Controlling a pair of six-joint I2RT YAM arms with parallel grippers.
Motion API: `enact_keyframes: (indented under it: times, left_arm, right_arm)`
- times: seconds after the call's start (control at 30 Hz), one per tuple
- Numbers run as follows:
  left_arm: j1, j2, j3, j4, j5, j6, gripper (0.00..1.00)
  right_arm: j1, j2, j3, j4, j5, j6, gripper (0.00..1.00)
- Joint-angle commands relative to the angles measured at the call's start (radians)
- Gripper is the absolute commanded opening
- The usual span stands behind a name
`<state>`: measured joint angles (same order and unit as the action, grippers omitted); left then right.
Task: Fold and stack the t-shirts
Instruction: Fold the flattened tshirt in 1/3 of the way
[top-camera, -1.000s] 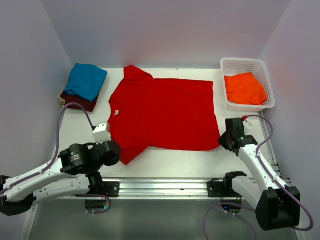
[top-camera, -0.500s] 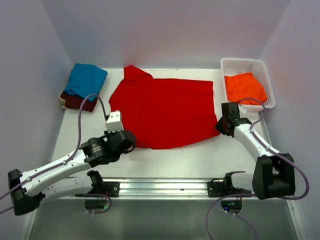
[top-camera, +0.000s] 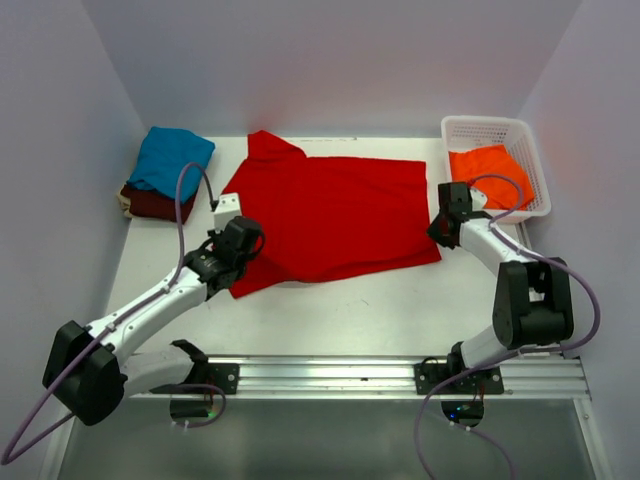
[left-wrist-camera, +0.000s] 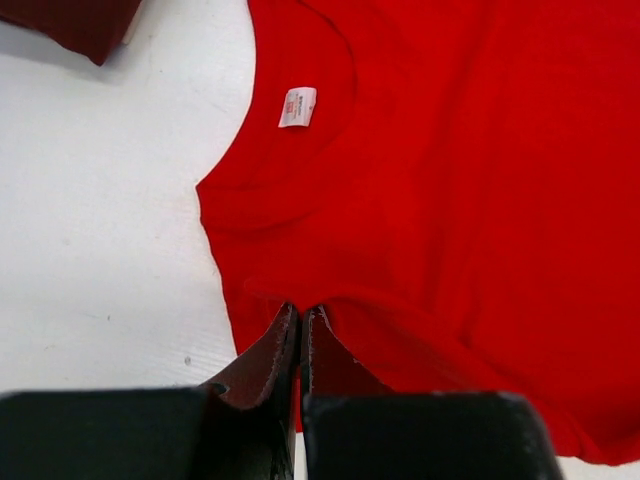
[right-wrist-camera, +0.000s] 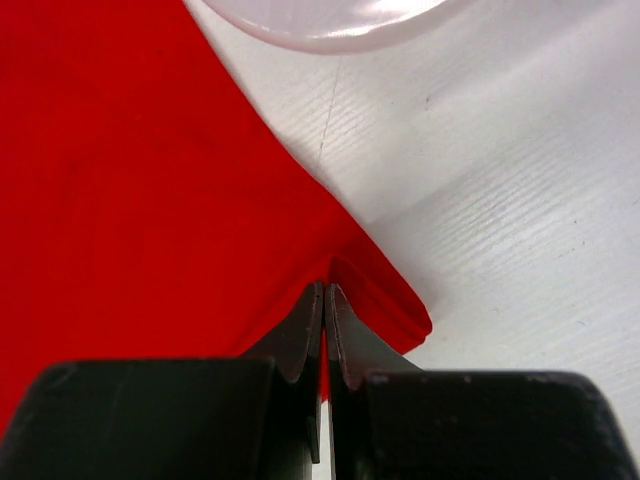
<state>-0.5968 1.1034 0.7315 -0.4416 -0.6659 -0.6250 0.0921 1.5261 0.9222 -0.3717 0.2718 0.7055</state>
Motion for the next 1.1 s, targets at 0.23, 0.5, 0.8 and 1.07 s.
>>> enact_keyframes:
  times: [0.23,0.5,0.8,1.07]
  left_arm:
    - [0.063,0.164,0.202,0.198,0.038,0.16,0.0]
    - [0.121,0.259,0.296,0.213,0.058,0.208,0.0]
    - [0.192,0.372,0.367,0.245,0.101,0.249,0.0]
    - [0.227,0.431,0.402,0.259,0.141,0.254,0.0]
  right_arm:
    - [-0.018,0.042,0.118,0.039,0.044,-0.02,0.0]
    - [-0.023,0.042,0.19,0.03,0.069,-0.028,0.0]
    - [-0.038,0.173,0.285,0.028,0.063,-0.028,0.0]
    - [-0.043,0.236,0.314,0.04,0.056,-0.024,0.0]
